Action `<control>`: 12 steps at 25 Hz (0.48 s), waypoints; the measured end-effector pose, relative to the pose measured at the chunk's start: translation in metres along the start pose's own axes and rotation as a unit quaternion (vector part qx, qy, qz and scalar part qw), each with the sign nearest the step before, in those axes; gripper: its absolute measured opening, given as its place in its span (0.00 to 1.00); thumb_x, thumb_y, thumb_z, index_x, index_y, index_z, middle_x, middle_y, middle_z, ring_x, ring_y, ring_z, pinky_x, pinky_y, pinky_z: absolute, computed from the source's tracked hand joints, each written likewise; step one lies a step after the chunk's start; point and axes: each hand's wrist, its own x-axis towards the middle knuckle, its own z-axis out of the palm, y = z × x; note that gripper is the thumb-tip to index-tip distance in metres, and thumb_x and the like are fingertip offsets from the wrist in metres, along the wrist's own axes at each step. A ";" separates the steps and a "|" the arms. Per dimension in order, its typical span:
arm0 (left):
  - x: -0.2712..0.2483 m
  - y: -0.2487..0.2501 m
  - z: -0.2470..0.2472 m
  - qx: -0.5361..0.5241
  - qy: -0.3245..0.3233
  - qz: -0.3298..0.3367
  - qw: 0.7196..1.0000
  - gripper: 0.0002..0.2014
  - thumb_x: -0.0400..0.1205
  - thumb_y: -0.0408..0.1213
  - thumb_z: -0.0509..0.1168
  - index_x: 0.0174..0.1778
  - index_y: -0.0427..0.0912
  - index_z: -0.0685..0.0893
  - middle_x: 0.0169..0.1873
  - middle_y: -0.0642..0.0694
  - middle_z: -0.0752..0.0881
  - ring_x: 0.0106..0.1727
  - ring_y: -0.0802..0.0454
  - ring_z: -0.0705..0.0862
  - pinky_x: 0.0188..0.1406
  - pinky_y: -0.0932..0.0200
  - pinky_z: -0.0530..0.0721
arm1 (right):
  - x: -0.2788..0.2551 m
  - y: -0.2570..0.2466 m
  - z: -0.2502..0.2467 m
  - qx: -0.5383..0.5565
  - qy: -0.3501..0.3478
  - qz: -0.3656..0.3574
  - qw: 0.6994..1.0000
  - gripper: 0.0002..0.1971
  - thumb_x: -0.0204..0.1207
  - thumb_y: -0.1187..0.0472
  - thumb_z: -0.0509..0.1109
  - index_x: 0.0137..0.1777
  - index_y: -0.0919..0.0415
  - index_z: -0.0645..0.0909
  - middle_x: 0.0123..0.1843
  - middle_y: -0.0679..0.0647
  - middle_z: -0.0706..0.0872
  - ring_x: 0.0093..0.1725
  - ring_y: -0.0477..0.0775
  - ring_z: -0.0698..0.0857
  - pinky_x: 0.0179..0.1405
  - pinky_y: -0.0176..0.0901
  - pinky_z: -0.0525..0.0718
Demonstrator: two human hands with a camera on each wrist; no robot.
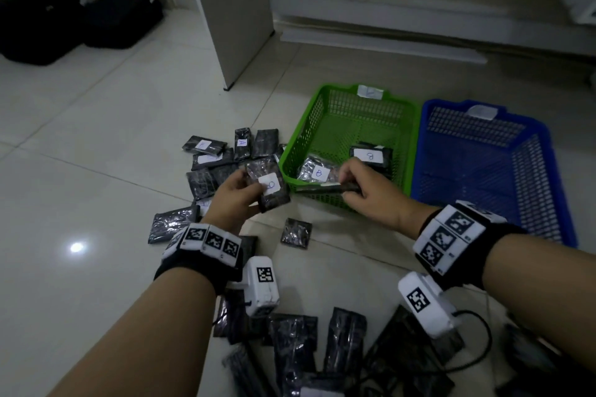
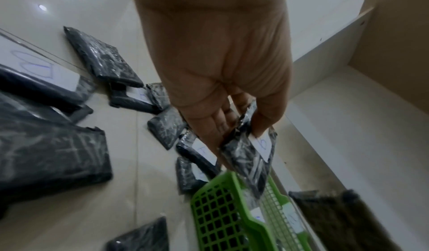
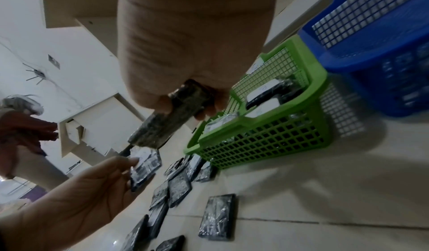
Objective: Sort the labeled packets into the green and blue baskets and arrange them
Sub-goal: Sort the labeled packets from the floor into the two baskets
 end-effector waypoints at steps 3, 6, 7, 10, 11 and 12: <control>0.010 0.008 0.024 -0.017 0.013 0.032 0.999 0.20 0.79 0.22 0.64 0.65 0.41 0.75 0.39 0.43 0.81 0.35 0.49 0.81 0.33 0.56 0.87 | -0.009 0.021 -0.016 -0.008 0.092 0.028 0.995 0.11 0.74 0.69 0.68 0.50 0.58 0.71 0.44 0.45 0.72 0.40 0.39 0.73 0.37 0.29 0.70; 0.018 0.009 0.052 0.019 0.024 0.057 0.998 0.16 0.81 0.26 0.64 0.60 0.47 0.74 0.41 0.48 0.82 0.35 0.52 0.81 0.34 0.54 0.84 | -0.013 0.044 -0.027 -0.040 0.119 0.063 0.990 0.13 0.70 0.70 0.72 0.45 0.56 0.72 0.45 0.48 0.73 0.42 0.45 0.75 0.37 0.26 0.70; 0.022 0.009 0.059 0.043 0.019 0.066 0.997 0.15 0.81 0.27 0.63 0.57 0.51 0.75 0.42 0.49 0.81 0.37 0.51 0.82 0.37 0.51 0.83 | -0.011 0.051 -0.029 -0.057 0.117 0.069 0.989 0.13 0.69 0.70 0.74 0.44 0.56 0.72 0.46 0.48 0.74 0.43 0.48 0.75 0.36 0.27 0.70; 0.041 0.007 0.073 0.182 -0.001 0.114 0.977 0.14 0.83 0.31 0.62 0.56 0.57 0.79 0.44 0.50 0.80 0.44 0.46 0.83 0.49 0.43 0.84 | -0.005 0.061 -0.030 -0.103 0.090 0.081 0.987 0.12 0.67 0.68 0.77 0.41 0.57 0.75 0.46 0.48 0.76 0.45 0.49 0.77 0.37 0.35 0.70; 0.046 0.008 0.077 0.224 -0.011 0.123 0.967 0.14 0.83 0.32 0.61 0.57 0.57 0.79 0.47 0.50 0.82 0.45 0.48 0.83 0.51 0.46 0.84 | -0.004 0.064 -0.029 -0.113 0.070 0.084 0.988 0.11 0.68 0.67 0.77 0.41 0.58 0.76 0.47 0.48 0.76 0.46 0.49 0.77 0.39 0.37 0.70; 0.052 0.008 0.081 0.252 -0.025 0.128 0.959 0.14 0.84 0.31 0.59 0.58 0.56 0.79 0.50 0.50 0.84 0.45 0.53 0.83 0.49 0.50 0.84 | -0.003 0.067 -0.029 -0.124 0.049 0.089 0.987 0.11 0.68 0.67 0.77 0.41 0.57 0.77 0.47 0.48 0.77 0.46 0.49 0.77 0.41 0.38 0.71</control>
